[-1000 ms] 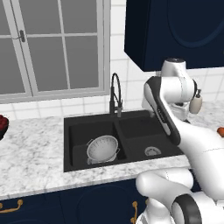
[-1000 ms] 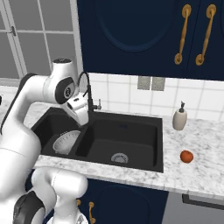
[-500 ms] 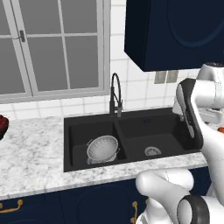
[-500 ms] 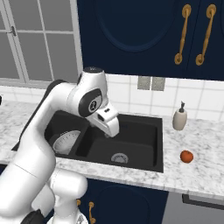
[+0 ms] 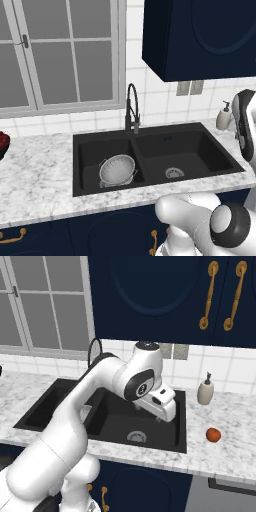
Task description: Put the colander in the sink, put the orange in the colander, and turn on the sink faucet and pour water over the colander.
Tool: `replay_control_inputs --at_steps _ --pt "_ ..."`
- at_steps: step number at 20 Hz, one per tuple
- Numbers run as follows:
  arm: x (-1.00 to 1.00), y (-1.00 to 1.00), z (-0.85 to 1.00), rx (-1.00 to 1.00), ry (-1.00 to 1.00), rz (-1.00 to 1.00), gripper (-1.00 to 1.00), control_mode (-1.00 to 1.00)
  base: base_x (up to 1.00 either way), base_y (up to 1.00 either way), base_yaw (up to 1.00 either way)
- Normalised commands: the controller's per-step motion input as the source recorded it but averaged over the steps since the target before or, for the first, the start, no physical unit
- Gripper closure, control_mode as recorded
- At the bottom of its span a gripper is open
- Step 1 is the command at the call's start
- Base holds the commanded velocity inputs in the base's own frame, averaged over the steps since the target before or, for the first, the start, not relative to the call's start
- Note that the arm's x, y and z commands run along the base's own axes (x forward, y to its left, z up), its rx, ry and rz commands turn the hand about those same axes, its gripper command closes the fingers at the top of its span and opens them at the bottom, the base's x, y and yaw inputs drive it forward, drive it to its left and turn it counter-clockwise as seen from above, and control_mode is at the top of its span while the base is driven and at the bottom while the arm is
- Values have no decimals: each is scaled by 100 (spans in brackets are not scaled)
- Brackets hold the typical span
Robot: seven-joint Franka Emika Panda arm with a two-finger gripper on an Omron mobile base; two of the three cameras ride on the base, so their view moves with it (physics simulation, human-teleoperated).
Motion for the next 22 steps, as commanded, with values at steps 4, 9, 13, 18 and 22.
replay_control_inputs --at_steps 4,9,13,18,22 --pt "0 -100 -22 0 0 9 -100 -100 0 0 0" --pt "0 -98 -48 0 -2 10 -100 -100 0 0 0" --pt "0 -77 -52 0 -5 8 -100 -100 0 0 0" --pt "11 -14 -35 -2 -4 1 -100 -100 0 0 0" --pt "14 -19 -23 0 -1 0 -100 -100 0 0 0"
